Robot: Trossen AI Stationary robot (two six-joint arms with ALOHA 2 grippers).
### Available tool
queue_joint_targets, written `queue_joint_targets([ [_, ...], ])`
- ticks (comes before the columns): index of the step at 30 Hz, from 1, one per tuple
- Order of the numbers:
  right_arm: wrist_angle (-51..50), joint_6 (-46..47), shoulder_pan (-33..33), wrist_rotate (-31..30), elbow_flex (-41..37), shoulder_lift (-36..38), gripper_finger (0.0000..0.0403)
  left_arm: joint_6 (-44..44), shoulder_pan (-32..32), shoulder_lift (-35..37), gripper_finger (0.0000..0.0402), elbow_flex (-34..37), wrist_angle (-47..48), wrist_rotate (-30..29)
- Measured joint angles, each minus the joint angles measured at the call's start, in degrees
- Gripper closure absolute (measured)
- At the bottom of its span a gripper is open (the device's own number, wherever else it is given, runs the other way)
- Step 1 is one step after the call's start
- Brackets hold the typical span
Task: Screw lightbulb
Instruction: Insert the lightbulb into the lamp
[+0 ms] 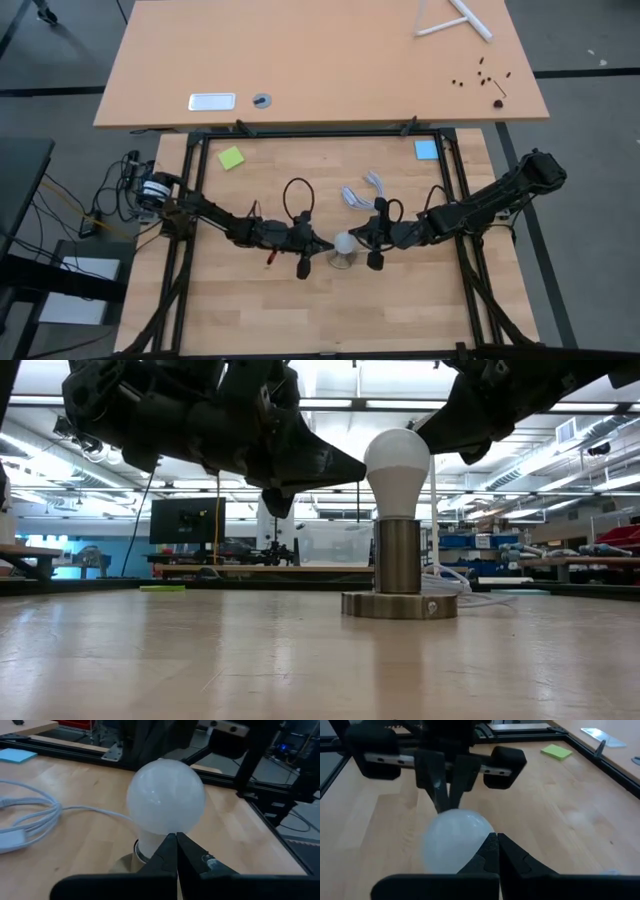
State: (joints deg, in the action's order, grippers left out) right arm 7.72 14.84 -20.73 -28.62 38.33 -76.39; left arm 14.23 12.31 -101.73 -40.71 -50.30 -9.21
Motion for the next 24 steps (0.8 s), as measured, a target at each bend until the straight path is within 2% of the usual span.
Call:
queue_joint_targets([
  [24, -0.2, -0.4, 0.0, -0.3, -0.1, -0.1, 0.0402, -0.1, 0.5, 0.0, 0.0401, 1.0, 1.0, 0.4],
])
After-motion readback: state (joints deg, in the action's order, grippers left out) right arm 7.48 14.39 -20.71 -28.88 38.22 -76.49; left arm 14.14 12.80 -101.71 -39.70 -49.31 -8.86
